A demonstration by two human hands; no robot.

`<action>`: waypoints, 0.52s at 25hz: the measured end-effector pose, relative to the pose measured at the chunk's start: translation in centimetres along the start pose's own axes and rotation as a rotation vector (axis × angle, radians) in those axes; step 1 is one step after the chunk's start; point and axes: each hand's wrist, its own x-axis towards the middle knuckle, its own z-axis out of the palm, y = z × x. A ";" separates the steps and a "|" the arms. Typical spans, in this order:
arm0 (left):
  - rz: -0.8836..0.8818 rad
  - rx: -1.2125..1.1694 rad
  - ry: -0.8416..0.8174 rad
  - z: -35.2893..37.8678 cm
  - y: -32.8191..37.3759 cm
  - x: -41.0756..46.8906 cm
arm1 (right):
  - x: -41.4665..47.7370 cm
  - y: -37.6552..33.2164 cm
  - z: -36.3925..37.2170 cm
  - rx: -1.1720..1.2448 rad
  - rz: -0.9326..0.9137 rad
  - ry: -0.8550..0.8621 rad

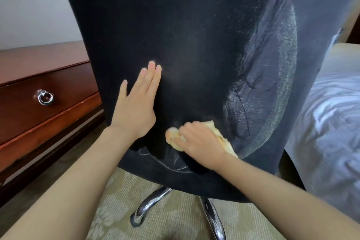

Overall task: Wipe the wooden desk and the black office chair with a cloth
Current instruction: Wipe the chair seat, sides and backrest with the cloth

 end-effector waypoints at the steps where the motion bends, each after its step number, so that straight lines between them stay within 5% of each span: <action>1: 0.001 0.009 0.004 0.1 0.1 0.0 | -1.6 -0.6 0.6 0.024 -0.068 -0.093; 5: -0.012 0.059 0.029 0.3 0.5 0.1 | -6.0 0.4 1.2 0.062 -0.223 -0.205; 13: -0.069 0.138 0.139 0.6 3.1 -0.1 | -6.4 7.5 -2.9 0.072 -0.037 0.145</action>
